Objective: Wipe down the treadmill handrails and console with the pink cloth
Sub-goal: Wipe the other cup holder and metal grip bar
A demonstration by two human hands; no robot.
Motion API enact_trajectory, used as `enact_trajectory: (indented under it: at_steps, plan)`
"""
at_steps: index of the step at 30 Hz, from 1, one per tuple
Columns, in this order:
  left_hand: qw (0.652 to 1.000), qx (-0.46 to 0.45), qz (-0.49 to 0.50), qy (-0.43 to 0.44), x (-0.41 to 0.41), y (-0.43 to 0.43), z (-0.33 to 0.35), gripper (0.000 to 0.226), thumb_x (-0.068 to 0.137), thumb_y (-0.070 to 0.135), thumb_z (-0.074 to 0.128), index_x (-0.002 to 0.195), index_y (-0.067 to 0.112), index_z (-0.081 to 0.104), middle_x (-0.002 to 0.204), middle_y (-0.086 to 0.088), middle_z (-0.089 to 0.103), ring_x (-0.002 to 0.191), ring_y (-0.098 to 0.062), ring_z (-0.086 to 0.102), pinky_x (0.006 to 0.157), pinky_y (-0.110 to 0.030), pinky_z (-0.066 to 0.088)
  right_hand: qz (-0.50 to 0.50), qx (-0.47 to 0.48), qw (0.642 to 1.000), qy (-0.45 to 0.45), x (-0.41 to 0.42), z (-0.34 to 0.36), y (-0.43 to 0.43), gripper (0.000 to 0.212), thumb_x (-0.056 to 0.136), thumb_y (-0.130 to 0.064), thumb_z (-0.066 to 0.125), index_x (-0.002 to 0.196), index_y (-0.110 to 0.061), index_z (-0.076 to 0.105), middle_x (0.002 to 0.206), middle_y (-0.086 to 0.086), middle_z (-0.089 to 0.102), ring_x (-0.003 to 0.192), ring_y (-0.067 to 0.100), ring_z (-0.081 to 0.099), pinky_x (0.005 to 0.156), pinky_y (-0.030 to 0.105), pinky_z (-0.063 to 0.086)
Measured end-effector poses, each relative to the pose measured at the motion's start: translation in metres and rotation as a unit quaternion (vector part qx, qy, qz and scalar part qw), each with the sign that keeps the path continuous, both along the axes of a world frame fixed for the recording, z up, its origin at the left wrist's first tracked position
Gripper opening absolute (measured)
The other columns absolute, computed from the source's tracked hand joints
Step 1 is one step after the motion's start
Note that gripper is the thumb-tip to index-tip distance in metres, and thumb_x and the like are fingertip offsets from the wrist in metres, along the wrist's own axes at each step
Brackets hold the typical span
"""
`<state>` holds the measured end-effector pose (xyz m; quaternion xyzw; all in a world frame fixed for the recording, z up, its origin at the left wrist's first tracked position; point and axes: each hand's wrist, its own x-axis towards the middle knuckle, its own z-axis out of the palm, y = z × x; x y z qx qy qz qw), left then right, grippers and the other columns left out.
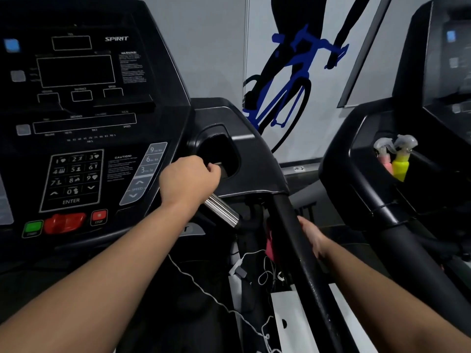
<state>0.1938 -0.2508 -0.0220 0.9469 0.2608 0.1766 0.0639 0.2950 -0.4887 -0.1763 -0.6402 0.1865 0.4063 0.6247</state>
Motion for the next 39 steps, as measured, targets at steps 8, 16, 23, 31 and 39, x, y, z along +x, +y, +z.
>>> enact_trajectory:
  at_steps: [8,16,23,31,39]
  plan:
    - [1.0,0.001,0.0,-0.008,0.001,0.0,-0.002,0.044,0.088,0.036,0.043,0.051,0.014,0.045,0.048,0.0,0.046,0.046,-0.02,0.045,0.045,-0.024,0.027,-0.003,0.05,0.999,0.013,0.027,0.027,0.013,0.057,0.098,-0.047,0.03,0.086,-0.004,0.066,0.07,0.016,0.069,0.059,0.027,0.068,0.06,0.031,0.058]
    - [1.0,-0.005,0.001,-0.007,-0.002,-0.003,0.001,0.042,0.089,0.037,0.043,0.053,0.014,0.046,0.05,0.0,0.048,0.049,-0.02,0.048,0.045,-0.024,0.029,0.057,0.045,0.996,0.05,-0.002,0.007,0.005,0.041,0.086,-0.021,0.051,0.052,-0.002,0.062,0.047,0.008,0.057,0.04,0.016,0.056,0.044,0.017,0.047]
    - [1.0,-0.003,0.003,-0.008,-0.001,-0.003,0.004,0.044,0.089,0.037,0.043,0.051,0.014,0.045,0.05,0.0,0.048,0.049,-0.02,0.048,0.045,-0.024,0.028,0.079,-0.008,0.997,-0.009,0.009,0.018,-0.002,0.045,0.089,-0.027,0.045,0.073,0.005,0.072,0.069,0.017,0.069,0.056,0.026,0.066,0.054,0.027,0.055]
    - [1.0,0.0,0.014,-0.011,-0.002,-0.005,0.004,0.043,0.089,0.036,0.043,0.055,0.012,0.051,0.054,-0.002,0.052,0.05,-0.019,0.047,0.044,-0.024,0.025,0.086,-0.097,0.958,-0.255,0.005,0.043,0.017,0.053,0.098,-0.047,0.034,0.135,-0.011,0.043,0.122,0.012,0.058,0.11,0.026,0.057,0.1,0.039,0.043]
    - [1.0,0.006,0.02,0.005,-0.001,-0.006,0.003,0.041,0.09,0.035,0.043,0.057,0.012,0.053,0.055,-0.002,0.052,0.05,-0.017,0.046,0.045,-0.023,0.026,0.317,-0.43,0.713,-0.454,-0.07,0.06,0.019,0.06,0.098,-0.019,0.035,0.151,-0.027,0.007,0.147,0.029,0.015,0.121,0.043,0.042,0.096,0.044,0.04]
